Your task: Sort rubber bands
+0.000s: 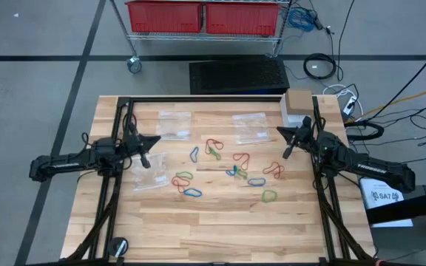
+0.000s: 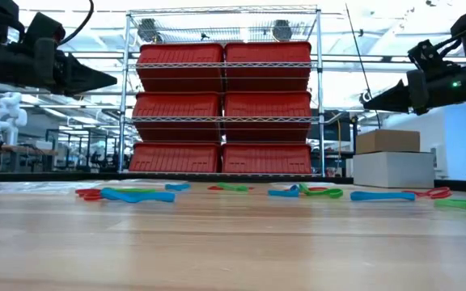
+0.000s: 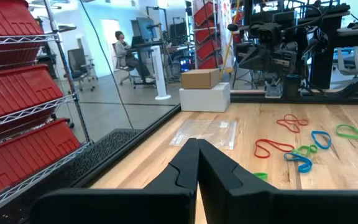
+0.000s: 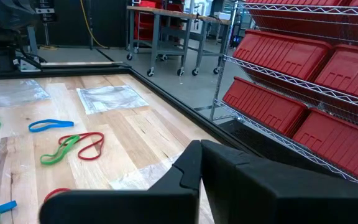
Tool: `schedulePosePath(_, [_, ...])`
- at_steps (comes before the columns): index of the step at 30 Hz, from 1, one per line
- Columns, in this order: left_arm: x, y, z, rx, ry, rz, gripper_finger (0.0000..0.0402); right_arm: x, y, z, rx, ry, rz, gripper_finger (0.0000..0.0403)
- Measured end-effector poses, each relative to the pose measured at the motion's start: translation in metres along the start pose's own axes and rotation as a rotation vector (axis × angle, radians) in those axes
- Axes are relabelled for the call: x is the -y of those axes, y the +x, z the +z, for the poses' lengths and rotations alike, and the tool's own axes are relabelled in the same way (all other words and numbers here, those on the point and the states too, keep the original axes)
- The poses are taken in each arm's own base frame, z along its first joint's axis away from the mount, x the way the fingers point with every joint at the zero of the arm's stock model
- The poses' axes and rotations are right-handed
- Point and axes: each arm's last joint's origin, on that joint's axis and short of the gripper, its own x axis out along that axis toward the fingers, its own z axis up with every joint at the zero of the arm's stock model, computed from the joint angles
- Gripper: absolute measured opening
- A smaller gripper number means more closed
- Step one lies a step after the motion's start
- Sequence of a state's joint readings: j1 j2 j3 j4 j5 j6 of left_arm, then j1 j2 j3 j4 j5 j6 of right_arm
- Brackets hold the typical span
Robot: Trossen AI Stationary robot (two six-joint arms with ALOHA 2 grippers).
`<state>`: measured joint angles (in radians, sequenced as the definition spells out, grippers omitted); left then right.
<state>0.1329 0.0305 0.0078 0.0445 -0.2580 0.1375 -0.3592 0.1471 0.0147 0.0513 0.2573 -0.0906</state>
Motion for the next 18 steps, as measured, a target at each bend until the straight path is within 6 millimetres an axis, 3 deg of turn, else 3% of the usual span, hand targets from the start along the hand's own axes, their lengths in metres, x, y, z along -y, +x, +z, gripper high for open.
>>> schedulePosePath(12, [-0.002,-0.001,0.014,0.142,0.008,0.012,0.0012,0.0,0.0,0.0,0.0,0.0,0.0,0.0])
schedulePosePath(18, [0.001,0.006,0.005,0.034,0.073,-0.004,0.0012,0.0,0.0,0.0,0.0,0.0,0.0,0.0])
